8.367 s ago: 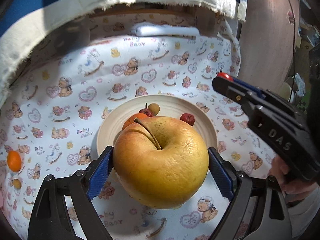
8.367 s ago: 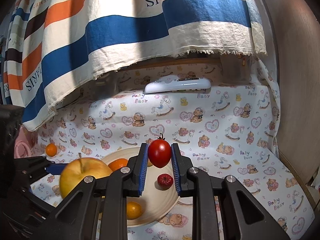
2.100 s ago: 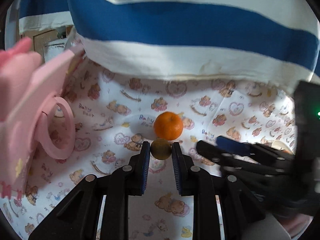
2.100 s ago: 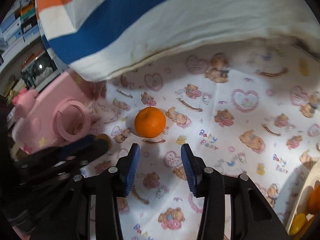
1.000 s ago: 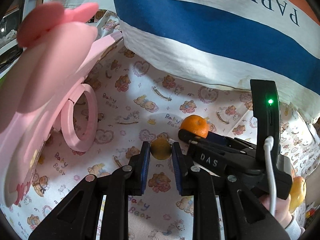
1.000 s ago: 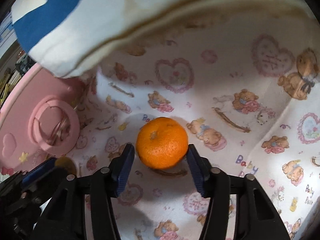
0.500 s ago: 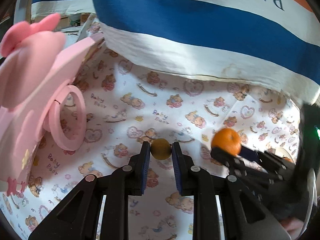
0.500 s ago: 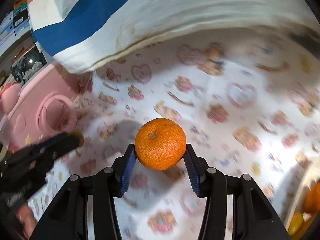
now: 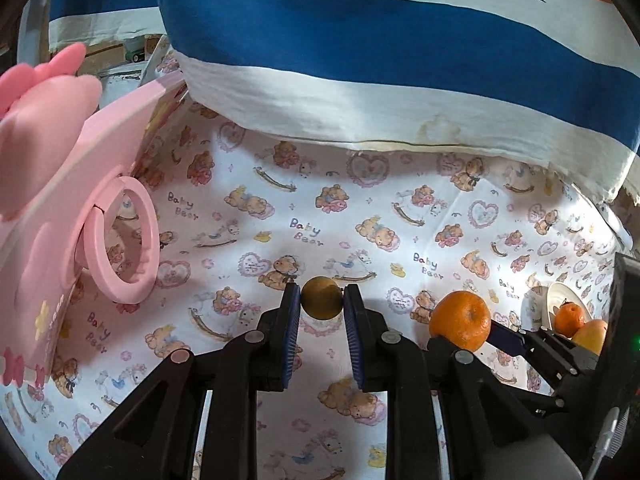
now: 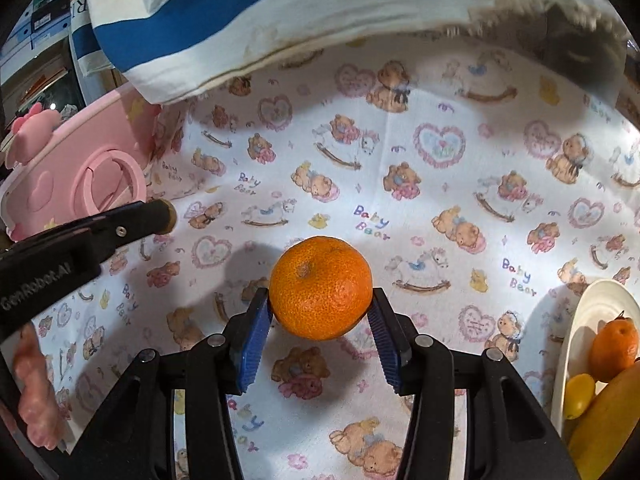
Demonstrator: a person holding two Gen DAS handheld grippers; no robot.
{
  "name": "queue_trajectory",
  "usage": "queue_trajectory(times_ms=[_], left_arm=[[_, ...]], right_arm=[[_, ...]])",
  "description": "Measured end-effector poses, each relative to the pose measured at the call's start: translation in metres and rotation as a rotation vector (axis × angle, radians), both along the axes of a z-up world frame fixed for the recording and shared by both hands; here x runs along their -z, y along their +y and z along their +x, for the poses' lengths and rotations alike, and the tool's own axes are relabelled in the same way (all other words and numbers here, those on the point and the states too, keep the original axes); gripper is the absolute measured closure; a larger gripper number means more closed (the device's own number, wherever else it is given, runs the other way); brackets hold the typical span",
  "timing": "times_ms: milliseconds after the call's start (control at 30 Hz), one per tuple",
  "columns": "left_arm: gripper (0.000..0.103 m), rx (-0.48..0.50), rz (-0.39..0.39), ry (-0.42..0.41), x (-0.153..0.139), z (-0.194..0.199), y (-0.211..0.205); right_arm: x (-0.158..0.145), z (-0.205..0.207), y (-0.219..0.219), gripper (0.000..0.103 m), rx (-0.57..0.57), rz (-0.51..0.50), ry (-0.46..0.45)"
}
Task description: Organize fruits
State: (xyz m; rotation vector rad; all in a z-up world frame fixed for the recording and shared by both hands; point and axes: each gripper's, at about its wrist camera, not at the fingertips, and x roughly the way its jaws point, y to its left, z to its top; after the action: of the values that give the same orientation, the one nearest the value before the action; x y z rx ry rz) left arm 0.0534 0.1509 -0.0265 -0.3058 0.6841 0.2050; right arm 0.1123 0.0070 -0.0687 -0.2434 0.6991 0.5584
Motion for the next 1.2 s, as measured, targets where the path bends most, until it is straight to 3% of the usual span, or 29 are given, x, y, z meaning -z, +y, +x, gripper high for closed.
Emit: queue_trajectory(times_ms=[300, 367, 433, 567, 700, 933, 1200], left_arm=[[0.082, 0.015, 0.011, 0.009, 0.001, 0.002, -0.004], [0.082, 0.017, 0.015, 0.009, 0.001, 0.002, -0.004], [0.082, 0.019, 0.017, 0.01, 0.001, 0.002, -0.005], [0.082, 0.031, 0.026, 0.001, 0.0, 0.002, -0.008], [0.082, 0.081, 0.056, -0.061, -0.007, -0.002, -0.018], [0.082, 0.153, 0.084, -0.161, -0.018, -0.01, -0.036], [0.085, 0.205, 0.151, -0.302, -0.035, -0.03, -0.06]], right_arm=[[0.003, 0.013, 0.01, 0.045, -0.01, -0.062, -0.038], [0.007, 0.014, 0.011, 0.045, 0.001, -0.091, -0.048], [0.01, 0.015, 0.01, 0.052, 0.016, -0.111, -0.031], [0.006, 0.009, 0.001, 0.053, 0.038, -0.073, -0.047], [-0.008, -0.012, -0.008, 0.053, 0.03, -0.063, -0.167], [-0.023, -0.031, -0.032, 0.052, 0.055, 0.003, -0.194], [-0.056, -0.062, -0.083, 0.052, 0.067, 0.086, -0.293]])
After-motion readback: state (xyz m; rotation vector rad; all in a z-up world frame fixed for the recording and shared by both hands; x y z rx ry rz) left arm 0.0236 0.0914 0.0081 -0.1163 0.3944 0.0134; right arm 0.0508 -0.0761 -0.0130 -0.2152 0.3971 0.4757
